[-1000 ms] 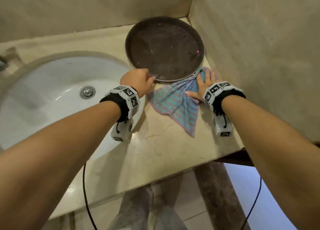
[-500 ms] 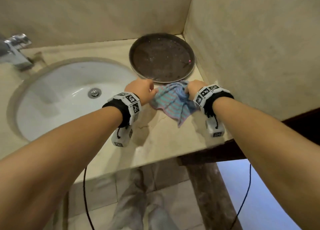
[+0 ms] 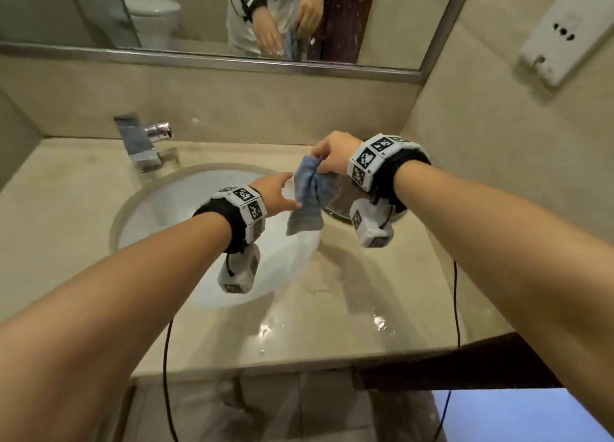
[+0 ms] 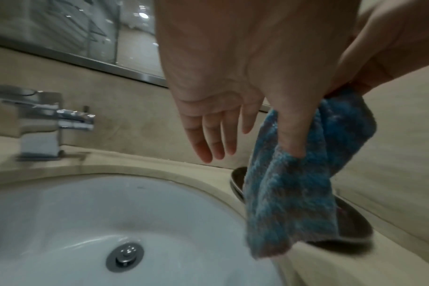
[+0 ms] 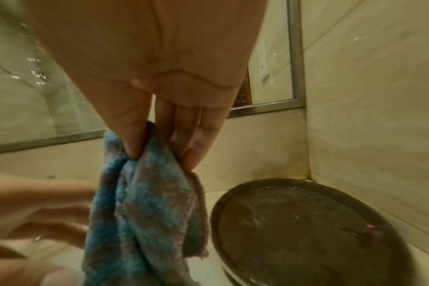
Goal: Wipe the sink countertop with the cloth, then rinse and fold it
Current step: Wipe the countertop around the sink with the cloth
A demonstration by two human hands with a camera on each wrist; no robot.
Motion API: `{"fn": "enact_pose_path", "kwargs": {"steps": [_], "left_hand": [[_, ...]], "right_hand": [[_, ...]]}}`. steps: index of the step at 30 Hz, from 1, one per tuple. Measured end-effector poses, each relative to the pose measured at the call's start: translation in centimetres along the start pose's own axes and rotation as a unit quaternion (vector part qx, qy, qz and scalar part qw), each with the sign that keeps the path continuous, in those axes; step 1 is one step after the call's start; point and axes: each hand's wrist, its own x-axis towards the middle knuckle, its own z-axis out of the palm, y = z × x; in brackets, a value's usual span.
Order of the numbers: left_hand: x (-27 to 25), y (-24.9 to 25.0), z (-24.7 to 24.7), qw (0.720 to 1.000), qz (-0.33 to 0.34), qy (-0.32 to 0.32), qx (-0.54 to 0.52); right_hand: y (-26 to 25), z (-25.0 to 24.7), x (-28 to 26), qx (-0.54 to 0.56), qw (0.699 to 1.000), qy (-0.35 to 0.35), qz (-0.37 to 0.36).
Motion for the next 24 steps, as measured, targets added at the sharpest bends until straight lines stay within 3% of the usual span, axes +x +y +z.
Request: {"fn": "enact_pose_path", "kwargs": {"steps": [6,12,16,21,24], "left_hand": [[3.8,-7.9,-4.5,0.999,-0.031,0.033,-0.019],[8.4,-14.2,-8.2,0.990,-0.093,0.094,-0.055],[11.1,-15.6,-9.3,0.979,-0.111,0.145,-0.093],[14.8,-15.4,-9.1,0.963,-0.118,0.211,-0.116],[16.8,-16.1,-6.9,0.977,-0.104,0.175,-0.061]], "right_hand": [[-4.3,-1.7,6.7,0.022,1.000,0.006,-0.011],[-5.3,0.9,13.3,0.044,0.997,0.017,0.063],[-5.3,2.3,16.2,0.073,0.990,0.031,0.117],[-3.6,3.0,19.7,0.057,0.983,0.104,0.142],[-1.3,5.3,21.2,-0.027,0.983,0.049,0.175]]}}
